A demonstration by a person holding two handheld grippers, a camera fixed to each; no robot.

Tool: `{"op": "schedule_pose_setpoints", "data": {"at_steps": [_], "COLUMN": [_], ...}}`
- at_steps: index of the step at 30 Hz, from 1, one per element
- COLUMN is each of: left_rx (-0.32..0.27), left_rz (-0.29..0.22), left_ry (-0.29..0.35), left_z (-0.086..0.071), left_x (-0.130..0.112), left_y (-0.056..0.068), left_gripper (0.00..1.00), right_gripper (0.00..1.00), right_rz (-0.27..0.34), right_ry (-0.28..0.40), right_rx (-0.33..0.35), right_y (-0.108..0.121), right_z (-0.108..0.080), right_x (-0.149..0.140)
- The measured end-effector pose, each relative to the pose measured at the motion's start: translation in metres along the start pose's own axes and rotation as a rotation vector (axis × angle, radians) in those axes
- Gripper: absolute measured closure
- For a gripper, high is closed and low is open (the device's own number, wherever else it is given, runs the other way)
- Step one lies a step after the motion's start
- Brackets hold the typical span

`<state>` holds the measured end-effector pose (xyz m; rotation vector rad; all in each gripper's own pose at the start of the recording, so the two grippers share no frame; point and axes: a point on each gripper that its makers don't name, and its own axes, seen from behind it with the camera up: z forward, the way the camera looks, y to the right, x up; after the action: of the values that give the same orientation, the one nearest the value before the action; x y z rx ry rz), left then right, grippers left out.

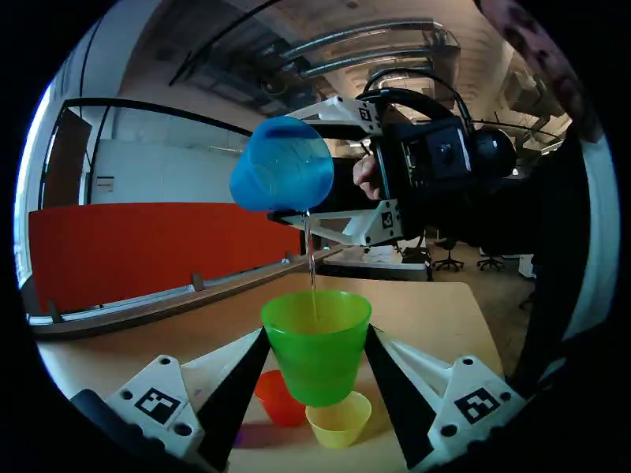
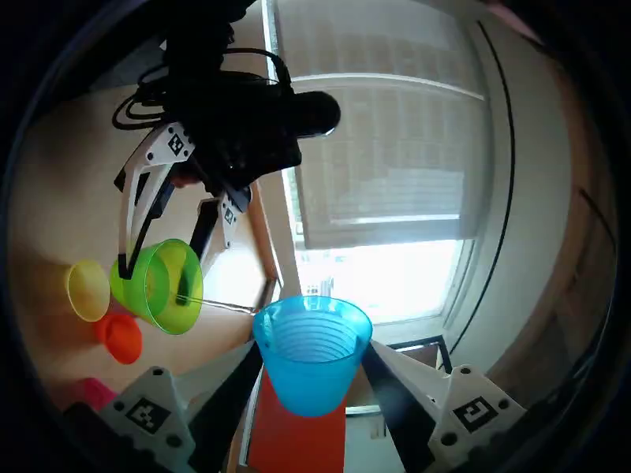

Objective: Pour water

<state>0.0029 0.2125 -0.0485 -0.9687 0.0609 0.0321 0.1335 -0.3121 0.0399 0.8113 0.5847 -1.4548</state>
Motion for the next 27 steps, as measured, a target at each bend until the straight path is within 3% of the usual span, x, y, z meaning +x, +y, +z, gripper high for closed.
{"op": "schedule_pose_setpoints", "data": {"at_steps": [27], "left_rx": [0.006], "left_rz": [-0.001], "left_ry": [0.001], "left_z": [-0.0013], "left_x": [0.0005], "left_y": [-0.0024], "left_gripper": [0.16], "right_gripper": [0.12], "right_rz": [-0.041], "right_ry": [0.000], "right_rx": [-0.001], "right_y": [0.0003], "right_z": [0.0014], "right_x": [0.0027]}}
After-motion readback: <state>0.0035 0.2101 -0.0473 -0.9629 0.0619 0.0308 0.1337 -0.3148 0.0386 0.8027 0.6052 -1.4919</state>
